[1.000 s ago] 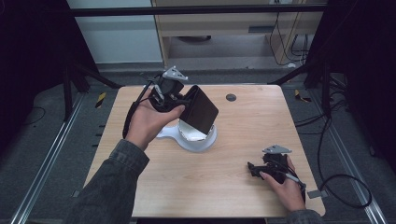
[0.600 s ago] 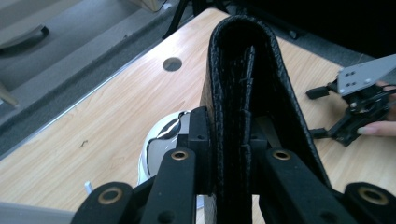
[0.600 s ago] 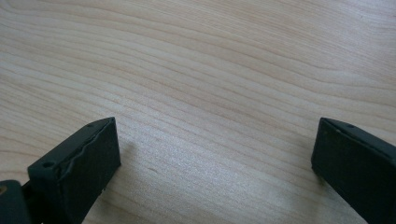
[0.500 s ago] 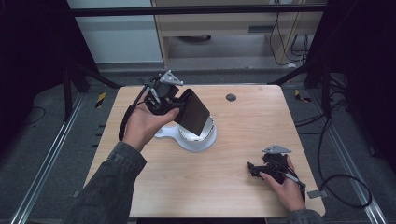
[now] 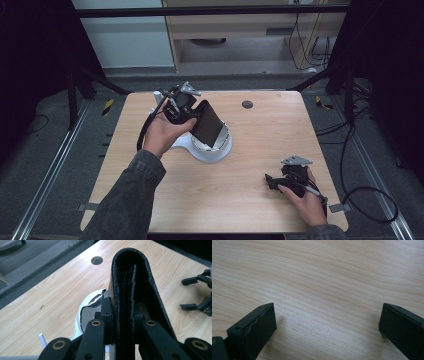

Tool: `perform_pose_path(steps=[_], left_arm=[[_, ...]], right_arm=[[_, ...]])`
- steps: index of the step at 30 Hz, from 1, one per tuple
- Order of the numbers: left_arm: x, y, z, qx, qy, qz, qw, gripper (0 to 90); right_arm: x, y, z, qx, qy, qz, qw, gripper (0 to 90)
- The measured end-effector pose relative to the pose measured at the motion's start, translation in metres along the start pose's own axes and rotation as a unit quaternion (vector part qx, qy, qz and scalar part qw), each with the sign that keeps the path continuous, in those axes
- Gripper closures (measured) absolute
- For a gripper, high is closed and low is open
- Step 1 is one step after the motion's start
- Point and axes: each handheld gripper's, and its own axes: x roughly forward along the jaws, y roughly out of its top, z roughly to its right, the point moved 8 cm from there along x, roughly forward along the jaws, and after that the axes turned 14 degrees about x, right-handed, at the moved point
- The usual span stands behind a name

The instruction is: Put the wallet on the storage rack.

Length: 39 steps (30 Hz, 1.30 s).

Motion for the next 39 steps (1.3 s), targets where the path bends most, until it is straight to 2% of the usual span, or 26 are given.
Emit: perform_pose_path(steps=[4, 9, 19, 21, 23, 25, 27, 29, 31, 33, 36, 39], left_arm=[[0.011, -0.003, 0.000, -0.004, -0.005, 0.000, 1.0000, 79.5], [0.026, -0.008, 0.001, -0.005, -0.012, -0.015, 0.9998, 79.5], [0.044, -0.010, 0.001, -0.020, -0.031, -0.020, 0.9991, 79.4], [0.047, -0.009, -0.001, -0.031, -0.035, -0.016, 0.9988, 79.2], [0.049, -0.010, -0.003, -0.033, -0.033, -0.018, 0.9987, 78.6], [0.051, -0.010, -0.006, -0.035, -0.022, -0.021, 0.9989, 76.5], [0.052, -0.012, -0.010, -0.038, -0.008, -0.024, 0.9990, 66.2], [0.051, -0.012, -0.013, -0.039, 0.001, -0.020, 0.9990, 64.9], [0.048, -0.014, -0.016, -0.036, 0.020, -0.019, 0.9990, 62.3], [0.045, -0.014, -0.015, -0.040, 0.020, -0.012, 0.9989, 63.3], [0.038, -0.014, -0.015, -0.031, 0.036, -0.007, 0.9988, 63.3], [0.033, -0.013, -0.018, -0.033, 0.049, -0.002, 0.9982, 64.8]], right_arm=[[0.000, 0.000, 0.000, 0.001, 0.001, 0.000, 1.0000, 1.5], [0.000, 0.000, 0.000, 0.001, 0.001, 0.000, 1.0000, 1.4], [-0.001, -0.001, -0.001, 0.000, 0.002, -0.002, 1.0000, 1.4], [-0.001, -0.001, -0.001, 0.000, 0.002, -0.002, 1.0000, 1.4], [-0.001, -0.001, -0.001, 0.000, 0.002, -0.002, 1.0000, 1.4], [-0.001, -0.001, -0.001, 0.001, 0.002, -0.002, 1.0000, 1.3], [-0.001, -0.001, -0.001, 0.000, 0.002, -0.002, 1.0000, 1.3], [-0.001, -0.001, 0.000, -0.001, 0.002, -0.002, 1.0000, 1.3], [-0.001, -0.001, 0.000, -0.001, 0.002, -0.002, 1.0000, 1.3], [-0.001, -0.001, 0.000, -0.002, 0.002, -0.002, 1.0000, 1.3], [-0.001, -0.001, 0.000, -0.001, 0.002, -0.002, 1.0000, 1.3], [-0.001, -0.001, 0.000, -0.003, 0.002, -0.002, 1.0000, 1.3]])
